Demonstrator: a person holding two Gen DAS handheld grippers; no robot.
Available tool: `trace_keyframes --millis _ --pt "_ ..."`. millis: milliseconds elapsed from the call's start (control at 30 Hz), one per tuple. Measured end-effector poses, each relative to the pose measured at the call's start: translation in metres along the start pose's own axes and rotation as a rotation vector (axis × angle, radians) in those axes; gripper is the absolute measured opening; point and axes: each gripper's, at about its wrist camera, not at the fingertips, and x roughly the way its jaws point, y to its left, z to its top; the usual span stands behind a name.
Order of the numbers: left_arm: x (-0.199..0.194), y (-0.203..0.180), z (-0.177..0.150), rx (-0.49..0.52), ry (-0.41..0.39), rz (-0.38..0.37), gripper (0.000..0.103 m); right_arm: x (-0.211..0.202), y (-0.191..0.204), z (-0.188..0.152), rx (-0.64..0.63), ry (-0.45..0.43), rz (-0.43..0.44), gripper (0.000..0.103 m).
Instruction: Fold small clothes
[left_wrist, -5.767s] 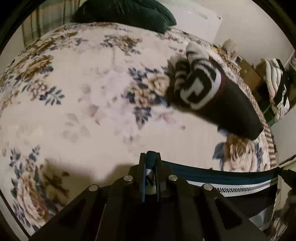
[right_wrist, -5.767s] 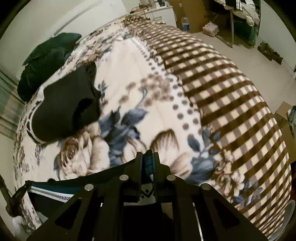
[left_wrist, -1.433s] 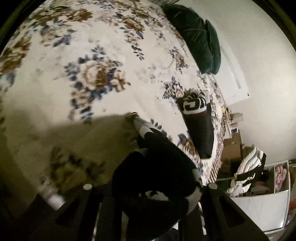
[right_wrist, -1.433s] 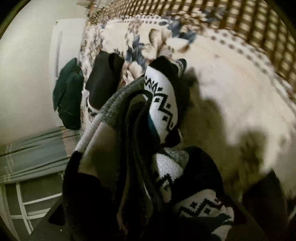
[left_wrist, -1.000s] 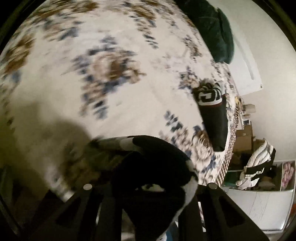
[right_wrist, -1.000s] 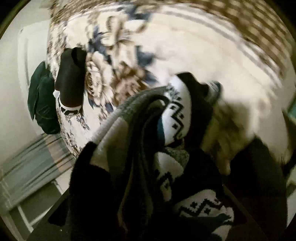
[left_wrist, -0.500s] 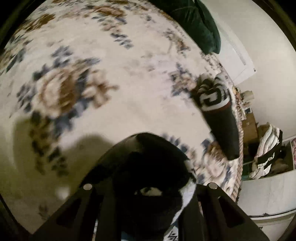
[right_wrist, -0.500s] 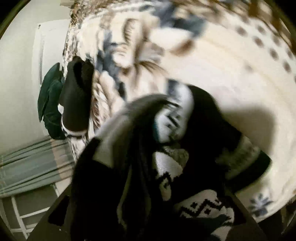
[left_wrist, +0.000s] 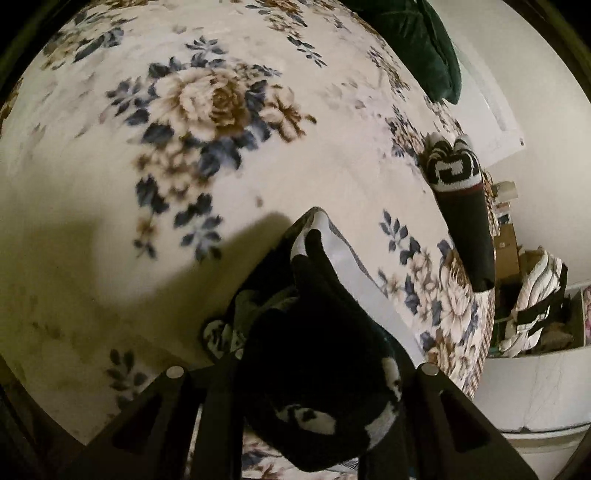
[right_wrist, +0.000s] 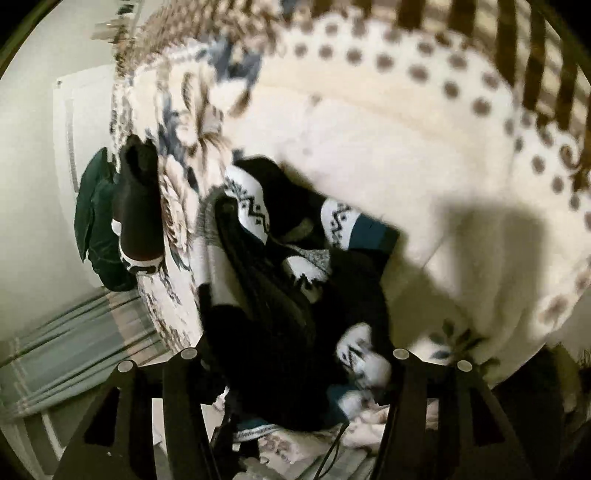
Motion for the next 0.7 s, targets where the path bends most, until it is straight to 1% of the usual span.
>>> trace_keyframes --millis 33,67,133,167,200,267,333,400,433,467,500,533,567,633,667,700 --pt "-0.002 -0.001 -0.002 0.013 -0.006 0.005 0.016 -0.004 0.004 -0.001 -0.035 -0.020 -0.005 0.029" --pt "-0.006 -0.001 -0.005 0.025 -0.016 -0.003 0.016 -0.008 0.008 -0.002 -0.063 -0.025 -0.016 0.028" --pt "-0.016 -0.006 -0.011 0.070 -0.044 -0.011 0.016 -0.012 0.024 -0.005 -0.141 -0.046 -0.020 0.022" --pt "-0.019 -0.008 -0.014 0.100 -0.047 -0.013 0.016 -0.014 0.031 -0.006 -0.175 -0.055 -0.032 0.022" --pt "-0.019 -0.007 -0.016 0.106 -0.046 -0.010 0.016 -0.015 0.037 -0.007 -0.209 -0.065 -0.037 0.021" --pt "-0.013 0.006 -0.025 0.093 -0.018 0.010 0.016 -0.017 0.040 -0.004 -0.241 -0.084 -0.049 0.021" --pt "-0.005 0.019 -0.032 0.080 0.016 0.028 0.019 -0.015 0.032 0.001 -0.254 -0.097 -0.096 0.021" --pt "0.001 0.031 -0.038 0.058 0.057 0.036 0.023 -0.008 0.014 0.008 -0.253 -0.077 -0.160 0.022" --pt "-0.001 0.035 -0.039 0.038 0.078 0.037 0.025 -0.002 0.005 0.012 -0.246 -0.044 -0.192 0.029" --pt "-0.005 0.037 -0.039 0.026 0.094 0.041 0.029 -0.001 0.002 0.014 -0.245 -0.030 -0.207 0.036" --pt "-0.012 0.039 -0.039 0.016 0.109 0.050 0.032 -0.003 -0.001 0.015 -0.245 -0.022 -0.239 0.057" --pt "-0.021 0.041 -0.039 0.010 0.116 0.049 0.032 -0.007 -0.001 0.016 -0.249 -0.022 -0.265 0.070" --pt "-0.033 0.044 -0.037 -0.002 0.121 0.046 0.033 -0.015 0.000 0.018 -0.254 -0.031 -0.272 0.073" --pt "-0.049 0.046 -0.033 0.013 0.111 0.048 0.058 -0.032 0.007 0.019 -0.285 -0.063 -0.280 0.078" --pt "-0.056 0.045 -0.029 0.039 0.092 0.058 0.061 -0.038 0.012 0.019 -0.312 -0.071 -0.280 0.082" --pt "-0.059 0.042 -0.023 0.072 0.076 0.052 0.061 -0.041 0.020 0.019 -0.359 -0.077 -0.283 0.092"
